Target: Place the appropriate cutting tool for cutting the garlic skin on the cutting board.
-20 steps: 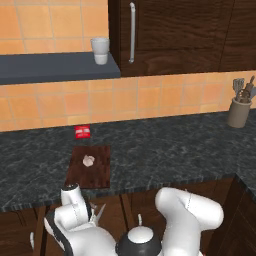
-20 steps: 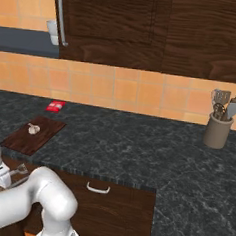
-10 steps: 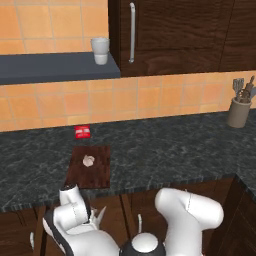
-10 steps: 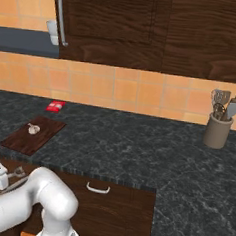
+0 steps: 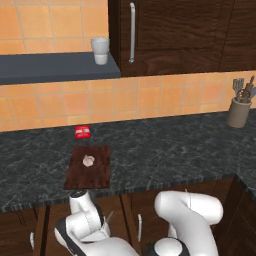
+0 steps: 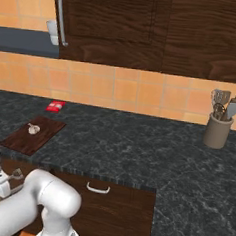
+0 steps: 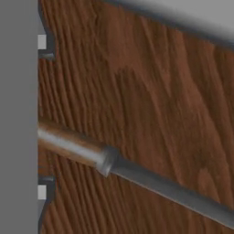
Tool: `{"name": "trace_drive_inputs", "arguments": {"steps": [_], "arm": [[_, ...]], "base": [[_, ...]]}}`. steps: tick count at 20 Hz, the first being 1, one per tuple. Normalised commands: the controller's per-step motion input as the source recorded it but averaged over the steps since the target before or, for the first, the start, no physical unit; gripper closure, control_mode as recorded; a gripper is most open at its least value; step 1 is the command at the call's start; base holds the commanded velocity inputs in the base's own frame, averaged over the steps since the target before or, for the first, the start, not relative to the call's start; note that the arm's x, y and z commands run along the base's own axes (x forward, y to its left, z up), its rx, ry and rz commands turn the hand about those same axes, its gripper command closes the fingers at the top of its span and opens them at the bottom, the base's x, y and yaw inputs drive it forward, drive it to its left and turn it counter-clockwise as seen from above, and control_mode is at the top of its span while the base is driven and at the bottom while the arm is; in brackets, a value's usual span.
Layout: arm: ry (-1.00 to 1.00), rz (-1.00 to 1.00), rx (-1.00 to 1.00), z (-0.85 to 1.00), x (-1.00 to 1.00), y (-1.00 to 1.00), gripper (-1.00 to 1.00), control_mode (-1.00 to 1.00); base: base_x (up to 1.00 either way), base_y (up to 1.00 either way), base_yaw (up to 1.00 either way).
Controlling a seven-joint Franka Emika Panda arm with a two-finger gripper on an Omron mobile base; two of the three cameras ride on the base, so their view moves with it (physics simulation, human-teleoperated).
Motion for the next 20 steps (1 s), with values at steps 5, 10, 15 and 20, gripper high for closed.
{"name": "trace_drive_inputs", "arguments": {"steps": [5,10,15,20], "arm": [[-0.05,-0.06,0.0,0.29,-0.07,-0.01,-1.0,-1.0],[-0.05,-0.06,0.0,0.02,-0.22,-0.07,-1.0,-1.0],[-0.08,-0.02,0.0,-0.19,-0.04,-0.01,-1.0,-1.0],[-0.12,0.0,0.0,-0.33,-0.03,-0.04,1.0,-1.0]], "base": [[0.0,0.0,0.0],[0.0,0.0,0.0],[0.0,0.0,0.0],[0.0,0.0,0.0]]}}
